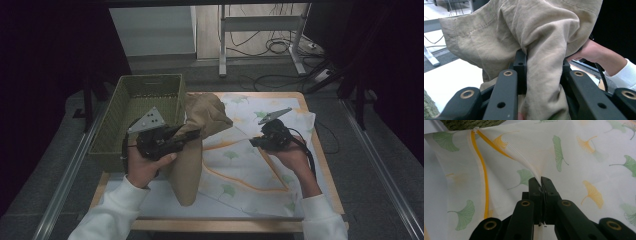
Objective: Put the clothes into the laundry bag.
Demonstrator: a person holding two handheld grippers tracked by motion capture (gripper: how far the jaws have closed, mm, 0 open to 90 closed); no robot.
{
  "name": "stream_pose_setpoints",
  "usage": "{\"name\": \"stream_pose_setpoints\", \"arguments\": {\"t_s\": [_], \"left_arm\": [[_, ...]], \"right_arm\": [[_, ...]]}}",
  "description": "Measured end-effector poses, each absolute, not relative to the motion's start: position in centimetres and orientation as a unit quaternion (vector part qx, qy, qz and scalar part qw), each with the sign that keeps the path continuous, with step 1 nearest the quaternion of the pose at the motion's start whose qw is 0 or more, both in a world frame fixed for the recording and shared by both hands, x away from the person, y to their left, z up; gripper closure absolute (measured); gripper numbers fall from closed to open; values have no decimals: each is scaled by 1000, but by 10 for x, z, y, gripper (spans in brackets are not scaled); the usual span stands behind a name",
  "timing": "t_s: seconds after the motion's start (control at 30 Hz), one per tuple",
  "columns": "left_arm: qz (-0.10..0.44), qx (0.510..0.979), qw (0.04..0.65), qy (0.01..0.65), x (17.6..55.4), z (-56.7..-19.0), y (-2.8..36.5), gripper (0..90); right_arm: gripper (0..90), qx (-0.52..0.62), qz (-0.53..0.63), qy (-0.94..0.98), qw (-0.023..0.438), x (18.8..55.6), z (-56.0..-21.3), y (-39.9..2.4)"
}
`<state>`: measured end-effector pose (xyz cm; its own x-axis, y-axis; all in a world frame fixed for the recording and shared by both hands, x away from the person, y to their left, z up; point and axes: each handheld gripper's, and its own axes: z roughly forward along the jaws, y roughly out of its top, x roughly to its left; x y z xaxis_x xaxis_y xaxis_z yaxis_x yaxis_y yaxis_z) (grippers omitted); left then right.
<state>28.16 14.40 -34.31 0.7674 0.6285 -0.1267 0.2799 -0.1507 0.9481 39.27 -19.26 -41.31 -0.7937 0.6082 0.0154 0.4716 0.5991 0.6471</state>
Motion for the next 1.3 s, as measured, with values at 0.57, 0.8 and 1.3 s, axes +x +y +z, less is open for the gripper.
{"name": "stream_pose_setpoints", "arguments": {"t_s": [0.57, 0.8, 1.3], "left_arm": [[128, 756, 570, 295, 278, -352, 133, 709], [118, 759, 569, 293, 278, -360, 127, 709], [89, 772, 554, 299, 277, -385, 117, 709]], "right_arm": [[866, 304, 329, 888, 104, 393, -413, -192], [866, 303, 328, 888, 104, 393, -414, -192], [866, 306, 328, 888, 101, 394, -414, -192]]}}
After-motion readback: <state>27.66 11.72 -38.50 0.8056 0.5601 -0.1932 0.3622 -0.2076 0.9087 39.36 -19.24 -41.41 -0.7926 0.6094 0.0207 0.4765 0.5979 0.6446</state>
